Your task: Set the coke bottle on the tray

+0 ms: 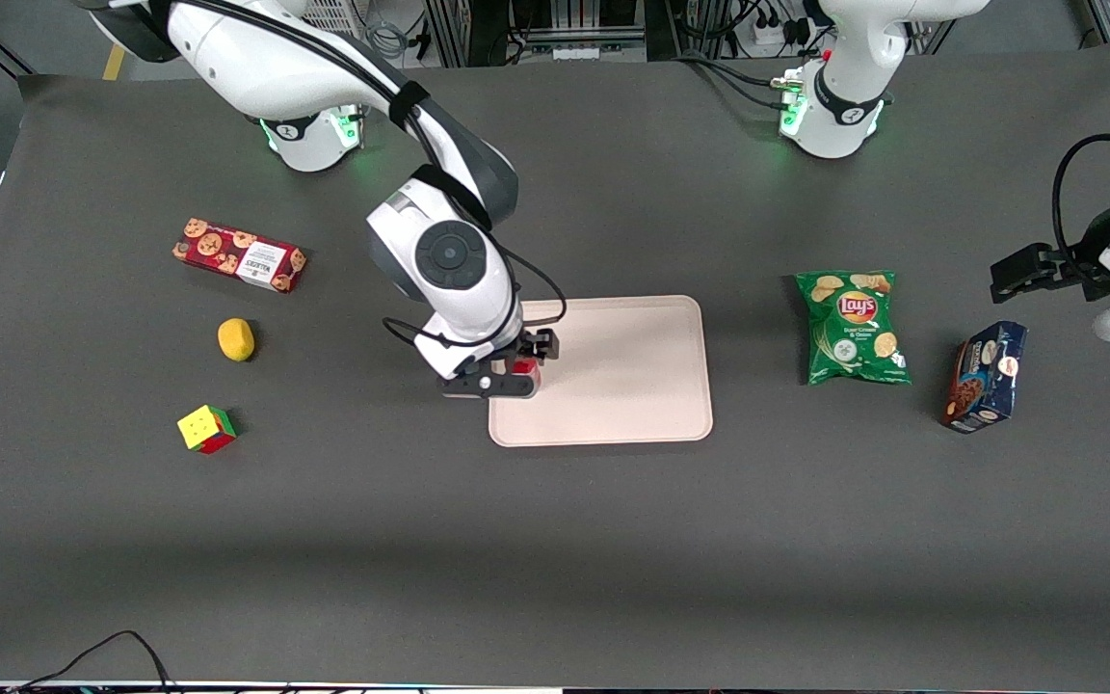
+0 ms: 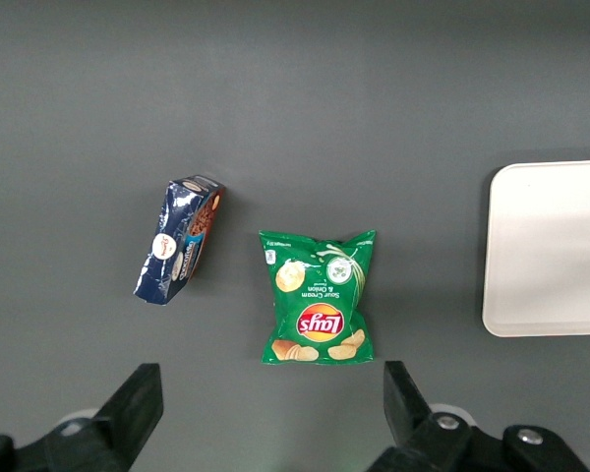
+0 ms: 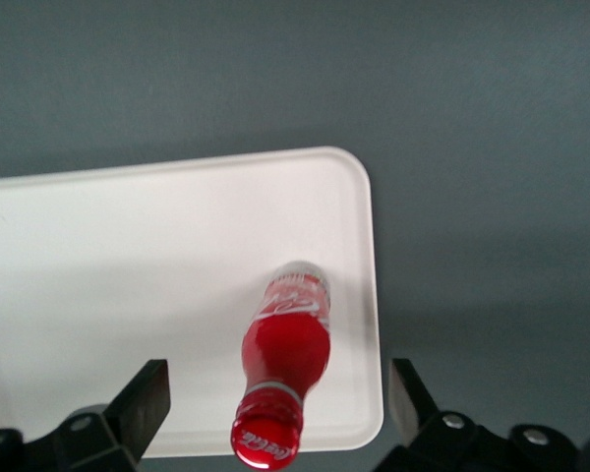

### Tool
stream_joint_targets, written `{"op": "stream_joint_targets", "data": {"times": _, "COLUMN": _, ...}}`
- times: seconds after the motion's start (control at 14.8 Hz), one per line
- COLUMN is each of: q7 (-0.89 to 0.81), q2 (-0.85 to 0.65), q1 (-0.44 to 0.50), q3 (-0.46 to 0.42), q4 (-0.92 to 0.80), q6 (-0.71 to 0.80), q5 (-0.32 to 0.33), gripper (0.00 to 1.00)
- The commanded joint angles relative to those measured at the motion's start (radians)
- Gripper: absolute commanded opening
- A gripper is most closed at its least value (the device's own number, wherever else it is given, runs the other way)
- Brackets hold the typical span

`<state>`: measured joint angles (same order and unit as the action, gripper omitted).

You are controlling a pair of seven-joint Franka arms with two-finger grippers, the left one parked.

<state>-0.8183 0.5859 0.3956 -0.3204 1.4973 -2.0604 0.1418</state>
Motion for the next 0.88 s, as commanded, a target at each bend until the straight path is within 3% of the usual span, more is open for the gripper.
{"op": "stream_joint_targets", "data": {"times": 0.0, "q7": 0.045, "q2": -0.141, "q1": -0.101, "q3": -0.009, "q4": 0.020, "q6": 0.095, "q5": -0.036, "gripper": 1.00}}
{"op": "stream_joint_targets", "data": {"times": 0.2, "q7": 0.256, "q2": -0.285, "q1": -0.211, "q3": 0.013, "q4": 0.069, "q6": 0.172, "q5": -0.140, "gripper": 1.00}}
{"op": "stream_joint_targets", "data": {"times": 0.41, "q7": 0.446, "q2": -0.502, "q1": -0.215, "q3": 0.153, "q4": 0.239, "q6": 0.166, "q5": -0.154, "gripper": 1.00}}
{"op": "stream_joint_targets", "data": {"times": 0.54, "q7": 0.568, "q2": -0.621, "q1": -0.213, "q3": 0.251, "q4": 0.338, "q6": 0.172, "q5": -0.212, "gripper": 1.00}}
{"op": "stream_joint_targets", "data": {"times": 0.81, "q7": 0.746, "q2": -0.739, "q1": -0.213, "q3": 0.397, "q4": 0.446, "q6": 0.177, "q5": -0.215, "gripper": 1.00}}
